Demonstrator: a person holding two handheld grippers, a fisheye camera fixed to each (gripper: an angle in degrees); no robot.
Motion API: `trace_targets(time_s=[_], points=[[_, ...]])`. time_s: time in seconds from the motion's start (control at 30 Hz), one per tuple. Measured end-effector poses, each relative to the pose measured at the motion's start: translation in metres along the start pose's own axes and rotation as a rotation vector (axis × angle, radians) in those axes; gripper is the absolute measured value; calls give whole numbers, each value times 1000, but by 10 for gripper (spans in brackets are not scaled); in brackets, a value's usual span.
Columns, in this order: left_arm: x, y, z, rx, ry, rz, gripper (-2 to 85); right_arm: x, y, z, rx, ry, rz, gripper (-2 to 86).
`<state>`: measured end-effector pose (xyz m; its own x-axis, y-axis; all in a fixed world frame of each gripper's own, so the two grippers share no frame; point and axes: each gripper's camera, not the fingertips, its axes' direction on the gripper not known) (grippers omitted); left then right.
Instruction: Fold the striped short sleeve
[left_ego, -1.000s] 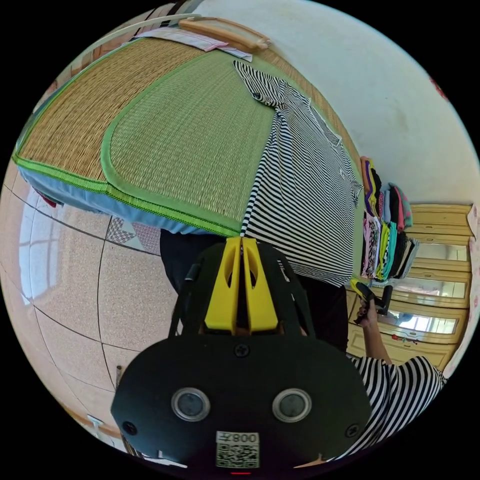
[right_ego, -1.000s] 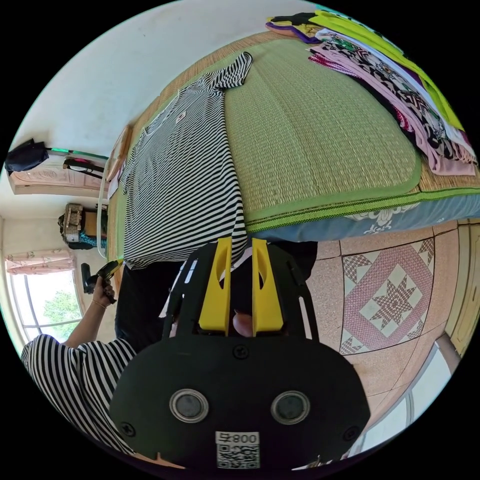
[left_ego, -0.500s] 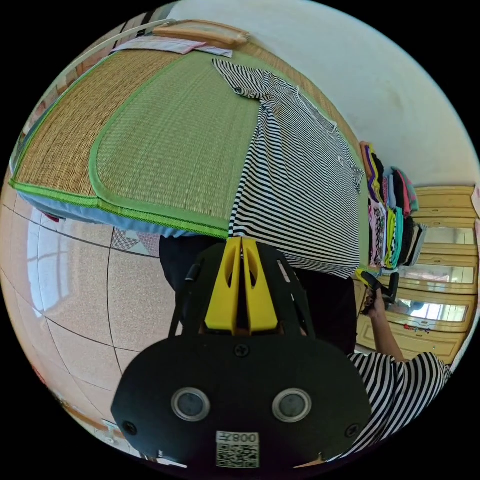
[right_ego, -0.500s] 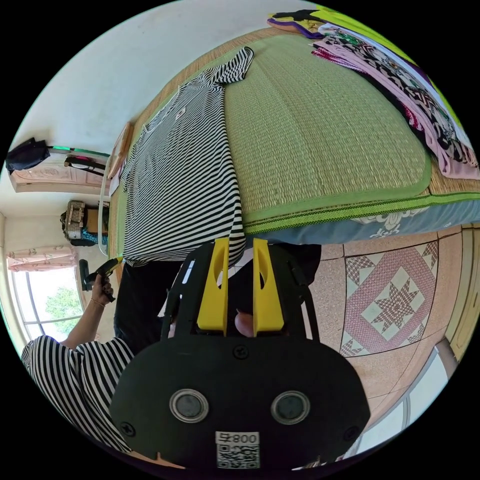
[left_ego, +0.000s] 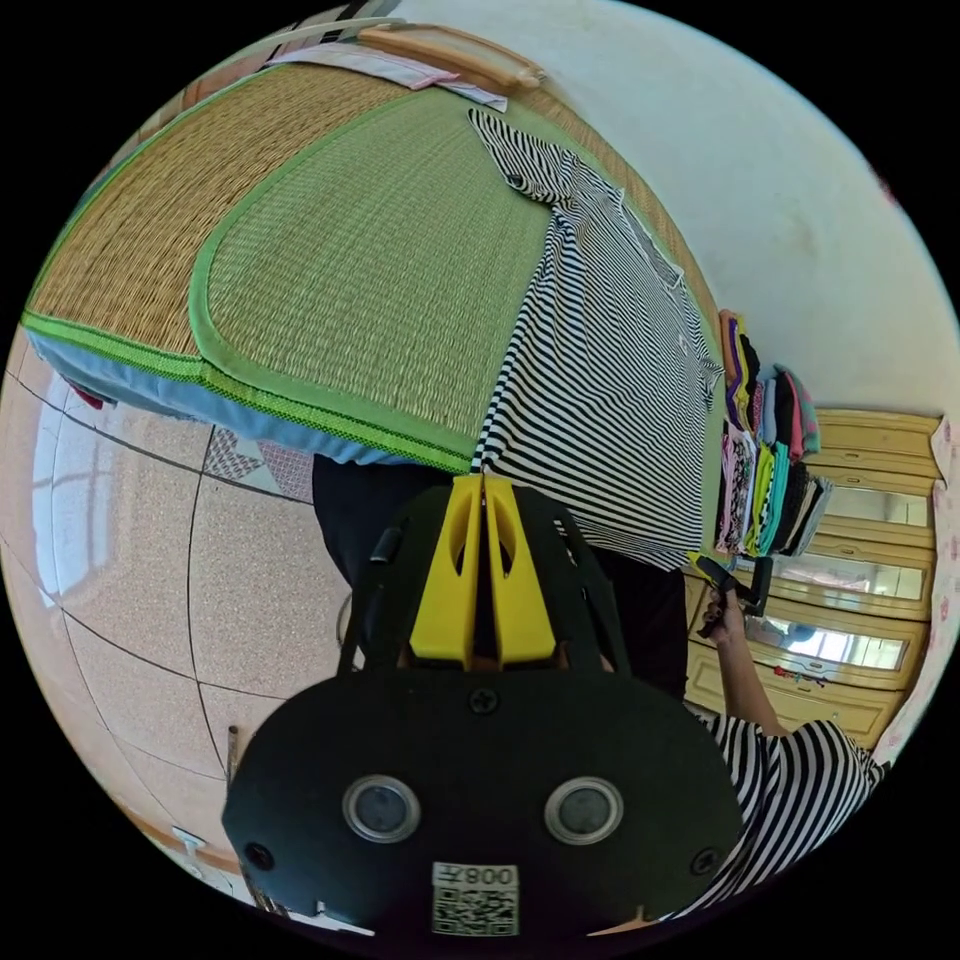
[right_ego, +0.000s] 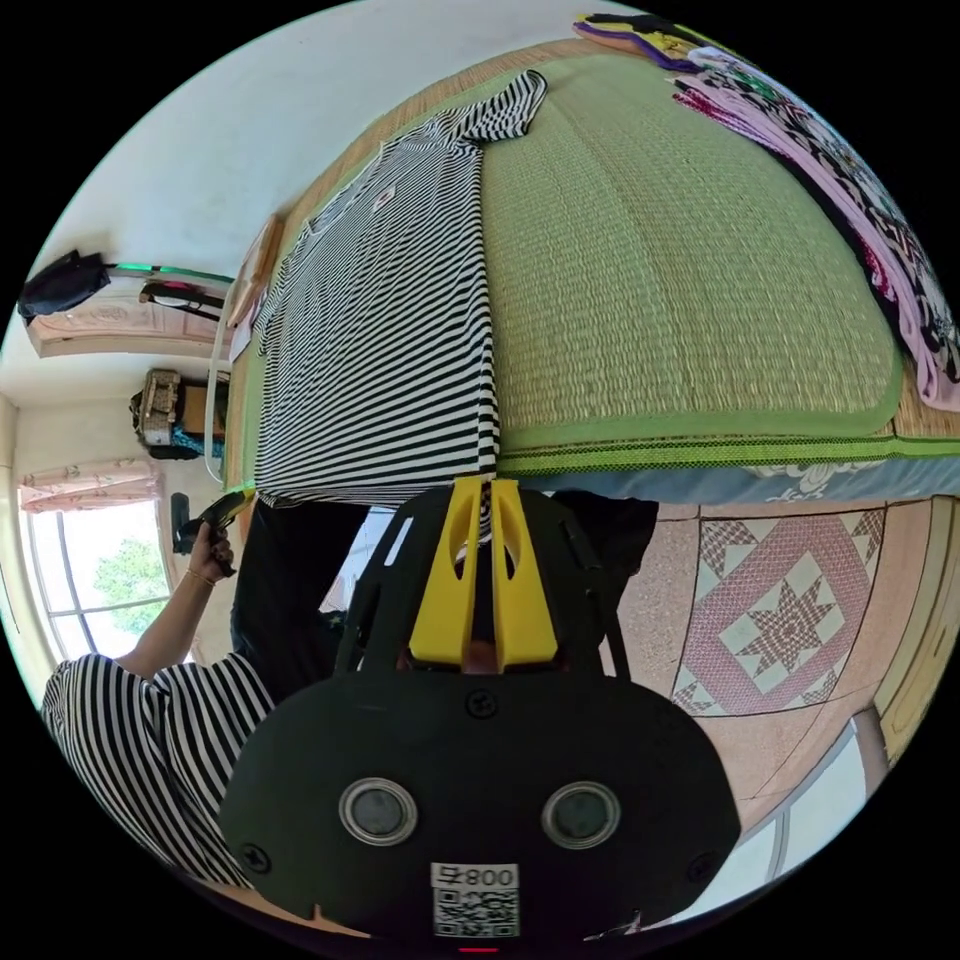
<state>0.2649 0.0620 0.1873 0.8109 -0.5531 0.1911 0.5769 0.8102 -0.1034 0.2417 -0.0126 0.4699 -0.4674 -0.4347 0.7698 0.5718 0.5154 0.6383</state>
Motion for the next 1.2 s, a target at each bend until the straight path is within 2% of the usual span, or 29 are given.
trace_targets(time_s=[0.2,0.37,0.6,0.87,1.07,1.2], points=[[14,-2,5,-16,-20,17,2,-12,10,-30,40,2,-65,13],[28,-8,13,-29,-35,14,2,5,5,-3,-23,-22,7,11],[47,-14,10,-29,-1,15,1,14,18,-4,-11,-36,40,11],[89,-25,-9,47,9,53,3,48,44,-31,140,-100,177,13],[166,-67,2,28,102,212,2,40,27,-51,291,-169,149,25],[250,-108,37,-60,141,374,1,20,-8,-53,355,-157,81,31]])
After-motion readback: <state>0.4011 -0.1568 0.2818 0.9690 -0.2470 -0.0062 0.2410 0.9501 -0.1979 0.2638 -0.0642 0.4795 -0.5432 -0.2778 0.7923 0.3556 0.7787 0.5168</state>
